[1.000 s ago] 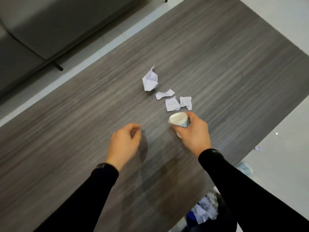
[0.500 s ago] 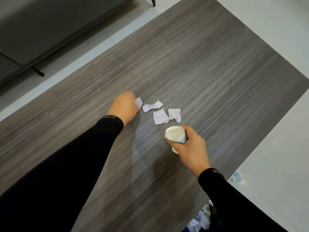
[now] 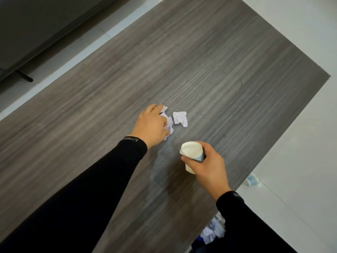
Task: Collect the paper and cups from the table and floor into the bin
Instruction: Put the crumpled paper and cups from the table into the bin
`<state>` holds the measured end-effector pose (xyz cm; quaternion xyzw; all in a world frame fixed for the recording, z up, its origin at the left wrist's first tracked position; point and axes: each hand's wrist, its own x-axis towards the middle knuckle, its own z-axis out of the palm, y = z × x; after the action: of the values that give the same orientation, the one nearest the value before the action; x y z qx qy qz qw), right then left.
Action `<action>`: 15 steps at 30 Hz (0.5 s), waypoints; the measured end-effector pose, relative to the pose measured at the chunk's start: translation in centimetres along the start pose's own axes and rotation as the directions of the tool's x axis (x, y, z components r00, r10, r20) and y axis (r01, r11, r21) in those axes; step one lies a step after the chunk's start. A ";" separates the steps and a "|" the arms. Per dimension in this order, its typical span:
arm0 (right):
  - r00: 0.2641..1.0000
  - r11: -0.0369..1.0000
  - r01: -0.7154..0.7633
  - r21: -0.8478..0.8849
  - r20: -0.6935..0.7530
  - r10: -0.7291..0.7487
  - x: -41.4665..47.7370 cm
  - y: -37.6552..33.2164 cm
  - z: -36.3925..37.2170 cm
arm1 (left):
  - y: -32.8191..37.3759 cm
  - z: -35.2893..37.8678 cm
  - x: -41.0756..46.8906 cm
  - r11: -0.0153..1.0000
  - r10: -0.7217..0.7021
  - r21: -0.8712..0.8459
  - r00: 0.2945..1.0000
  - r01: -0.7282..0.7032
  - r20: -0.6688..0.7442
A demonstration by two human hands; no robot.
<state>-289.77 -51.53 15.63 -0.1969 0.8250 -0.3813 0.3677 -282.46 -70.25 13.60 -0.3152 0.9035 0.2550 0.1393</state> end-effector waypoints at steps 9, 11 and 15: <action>0.999 1.000 -0.010 0.029 -0.036 0.011 -0.6 0.9 -1.4 | 1.9 0.9 -3.0 0.949 -0.184 -0.285 0.972 0.136 -0.147; 0.998 0.999 -0.022 0.049 -0.050 0.025 -0.6 1.0 -1.5 | 2.5 0.1 -2.6 0.947 -0.134 -0.314 0.974 0.070 -0.184; 0.989 0.991 -0.033 0.130 -0.137 0.051 -0.6 1.0 -1.4 | 4.4 -0.2 0.2 0.972 0.079 -0.217 0.995 -0.091 -0.066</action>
<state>-290.55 -49.87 15.76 -0.1284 0.8267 -0.4384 0.3284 -285.44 -67.50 15.30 -0.2969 0.8860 0.3500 0.0667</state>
